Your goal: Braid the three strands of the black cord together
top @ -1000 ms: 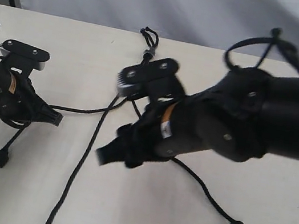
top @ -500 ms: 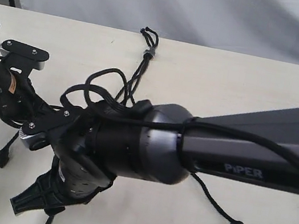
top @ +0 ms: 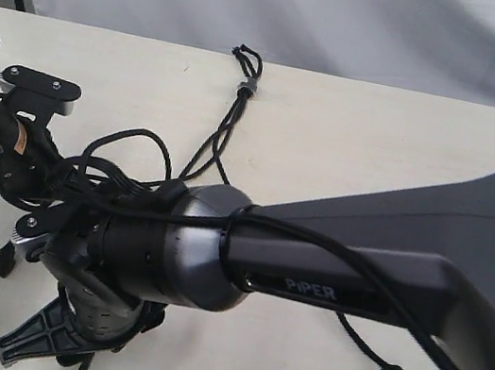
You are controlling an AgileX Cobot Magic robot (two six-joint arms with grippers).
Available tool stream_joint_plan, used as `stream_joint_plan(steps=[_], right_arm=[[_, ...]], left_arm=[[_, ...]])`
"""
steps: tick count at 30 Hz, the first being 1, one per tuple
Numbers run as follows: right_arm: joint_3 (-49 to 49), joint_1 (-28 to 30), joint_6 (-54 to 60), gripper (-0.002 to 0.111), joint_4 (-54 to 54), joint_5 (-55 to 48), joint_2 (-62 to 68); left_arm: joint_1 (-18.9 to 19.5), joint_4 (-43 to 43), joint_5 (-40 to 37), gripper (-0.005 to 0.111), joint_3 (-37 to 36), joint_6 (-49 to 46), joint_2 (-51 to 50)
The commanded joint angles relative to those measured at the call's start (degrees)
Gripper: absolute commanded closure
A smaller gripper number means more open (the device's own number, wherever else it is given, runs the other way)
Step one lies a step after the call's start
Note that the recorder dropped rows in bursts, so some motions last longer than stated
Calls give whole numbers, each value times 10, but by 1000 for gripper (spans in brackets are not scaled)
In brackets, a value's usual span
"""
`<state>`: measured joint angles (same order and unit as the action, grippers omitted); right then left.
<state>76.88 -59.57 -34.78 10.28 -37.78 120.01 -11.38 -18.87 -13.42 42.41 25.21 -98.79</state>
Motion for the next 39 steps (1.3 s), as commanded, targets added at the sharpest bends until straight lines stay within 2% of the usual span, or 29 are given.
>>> stream_joint_plan(steps=[1, 3, 7, 13, 20, 28, 34, 39], right_arm=[[-1, 0, 3, 89, 20, -11, 4], [-1, 0, 3, 109, 36, -28, -4], [-1, 0, 3, 109, 74, -67, -33], [-1, 20, -15, 109, 207, -193, -118], [-1, 150, -16, 109, 257, -286, -159], [-56, 290, -16, 109, 255, -186, -143], [-119, 324, -15, 109, 257, -88, -117], [-150, 326, -15, 109, 255, -61, -88]], left_arm=[[1, 3, 1, 106, -1, 8, 5], [1, 3, 1, 106, -1, 8, 5], [1, 3, 1, 106, -1, 8, 5], [1, 3, -1, 106, -1, 8, 5], [1, 3, -10, 106, -1, 8, 5], [1, 1, -9, 106, -1, 8, 5], [1, 1, -8, 106, -1, 7, 5], [1, 1, -6, 106, -1, 7, 5]])
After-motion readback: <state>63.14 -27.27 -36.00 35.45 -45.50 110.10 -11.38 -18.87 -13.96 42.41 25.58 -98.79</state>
